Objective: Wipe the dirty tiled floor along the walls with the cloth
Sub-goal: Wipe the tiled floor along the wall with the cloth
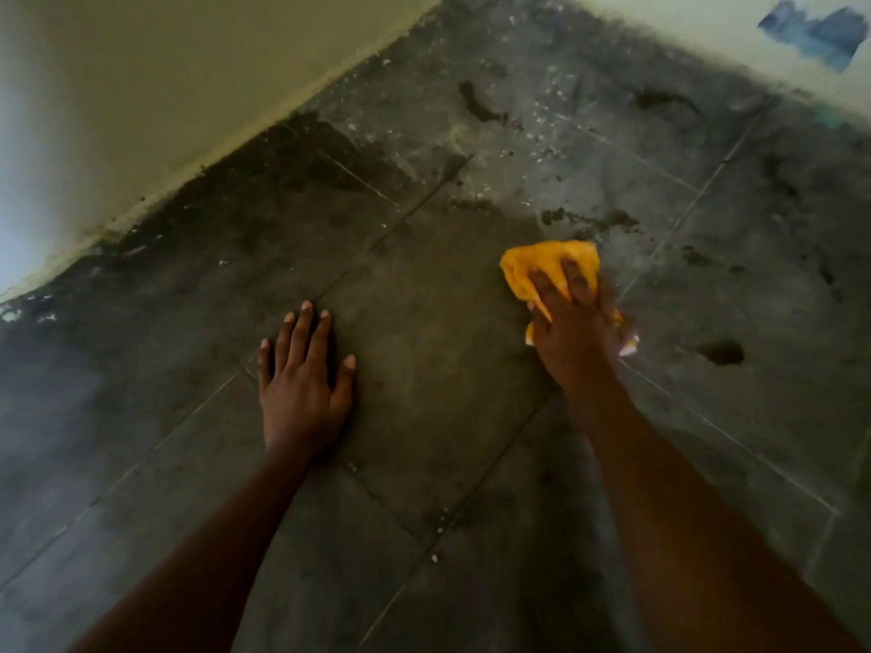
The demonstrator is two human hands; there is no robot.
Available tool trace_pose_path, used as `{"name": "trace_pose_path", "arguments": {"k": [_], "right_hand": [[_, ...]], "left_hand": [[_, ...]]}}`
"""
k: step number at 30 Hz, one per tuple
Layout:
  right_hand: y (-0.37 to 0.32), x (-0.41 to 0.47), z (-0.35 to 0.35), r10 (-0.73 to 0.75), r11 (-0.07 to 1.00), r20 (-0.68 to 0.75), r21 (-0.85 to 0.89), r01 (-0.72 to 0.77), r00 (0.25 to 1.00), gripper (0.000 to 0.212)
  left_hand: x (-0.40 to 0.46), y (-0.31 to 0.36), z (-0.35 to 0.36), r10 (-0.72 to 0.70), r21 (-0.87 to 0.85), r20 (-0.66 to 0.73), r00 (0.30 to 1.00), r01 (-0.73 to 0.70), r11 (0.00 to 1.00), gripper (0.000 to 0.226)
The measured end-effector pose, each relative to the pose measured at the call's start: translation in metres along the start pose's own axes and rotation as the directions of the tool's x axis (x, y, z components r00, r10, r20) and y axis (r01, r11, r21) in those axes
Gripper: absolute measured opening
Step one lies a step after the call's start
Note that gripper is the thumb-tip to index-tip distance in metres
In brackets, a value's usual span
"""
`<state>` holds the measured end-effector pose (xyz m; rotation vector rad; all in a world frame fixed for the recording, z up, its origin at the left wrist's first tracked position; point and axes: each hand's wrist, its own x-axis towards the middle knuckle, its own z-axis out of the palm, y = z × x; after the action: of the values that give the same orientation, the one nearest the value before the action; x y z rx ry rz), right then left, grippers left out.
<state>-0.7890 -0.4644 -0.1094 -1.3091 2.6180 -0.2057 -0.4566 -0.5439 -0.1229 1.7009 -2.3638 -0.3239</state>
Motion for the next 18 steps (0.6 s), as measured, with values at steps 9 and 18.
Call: {"name": "trace_pose_path", "arguments": {"k": [9, 18], "right_hand": [[0.016, -0.046, -0.006, -0.303, 0.935, 0.099, -0.158, 0.316, 0.948, 0.063], [0.018, -0.033, 0.0, -0.039, 0.997, -0.032, -0.065, 0.037, 0.999, 0.057]], "left_hand": [[-0.004, 0.002, -0.005, 0.0, -0.004, 0.009, 1.0, 0.0, 1.0, 0.073], [-0.002, 0.0, -0.002, -0.002, -0.006, -0.001, 1.0, 0.002, 1.0, 0.072]]}}
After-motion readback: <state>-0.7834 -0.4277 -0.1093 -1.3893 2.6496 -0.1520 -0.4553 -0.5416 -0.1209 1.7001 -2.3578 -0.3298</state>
